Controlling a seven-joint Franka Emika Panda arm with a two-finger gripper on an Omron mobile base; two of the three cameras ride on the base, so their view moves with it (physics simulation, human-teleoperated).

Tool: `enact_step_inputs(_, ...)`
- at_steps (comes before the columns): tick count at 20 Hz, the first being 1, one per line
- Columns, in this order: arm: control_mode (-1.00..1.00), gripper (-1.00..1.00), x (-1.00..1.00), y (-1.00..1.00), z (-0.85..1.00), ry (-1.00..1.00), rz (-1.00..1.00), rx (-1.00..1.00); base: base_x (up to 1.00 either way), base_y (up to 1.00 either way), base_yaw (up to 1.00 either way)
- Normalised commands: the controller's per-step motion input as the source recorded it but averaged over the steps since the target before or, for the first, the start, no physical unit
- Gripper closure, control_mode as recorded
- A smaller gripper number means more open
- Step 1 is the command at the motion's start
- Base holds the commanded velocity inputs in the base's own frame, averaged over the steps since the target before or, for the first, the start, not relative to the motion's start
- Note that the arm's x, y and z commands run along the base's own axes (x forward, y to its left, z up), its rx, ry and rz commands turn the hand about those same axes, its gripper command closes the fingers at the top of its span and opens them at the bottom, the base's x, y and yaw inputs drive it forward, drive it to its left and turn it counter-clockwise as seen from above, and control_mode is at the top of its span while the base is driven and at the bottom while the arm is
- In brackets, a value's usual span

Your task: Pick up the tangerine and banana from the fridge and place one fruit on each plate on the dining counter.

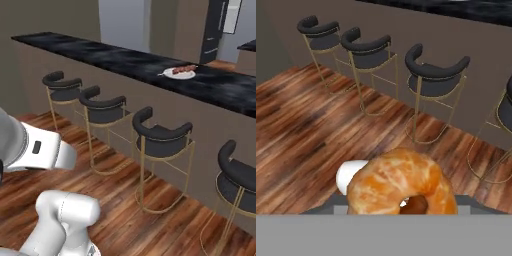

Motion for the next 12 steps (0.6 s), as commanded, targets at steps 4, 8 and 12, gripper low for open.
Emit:
enact_step_inputs(4, 1.00, 1.00, 0.00, 0.00, 0.00, 0.00, 0.00, 0.00, 0.95, 0.81, -0.44)
enact_step_inputs(8, 1.00, 1.00, 0.00, 0.00, 0.00, 0.00, 0.00, 0.00, 0.92, 0.76, -0.43)
enact_step_inputs(12, 1.00, 1.00, 0.00, 0.00, 0.00, 0.00, 0.00, 0.00, 0.81, 0.67, -0.43)
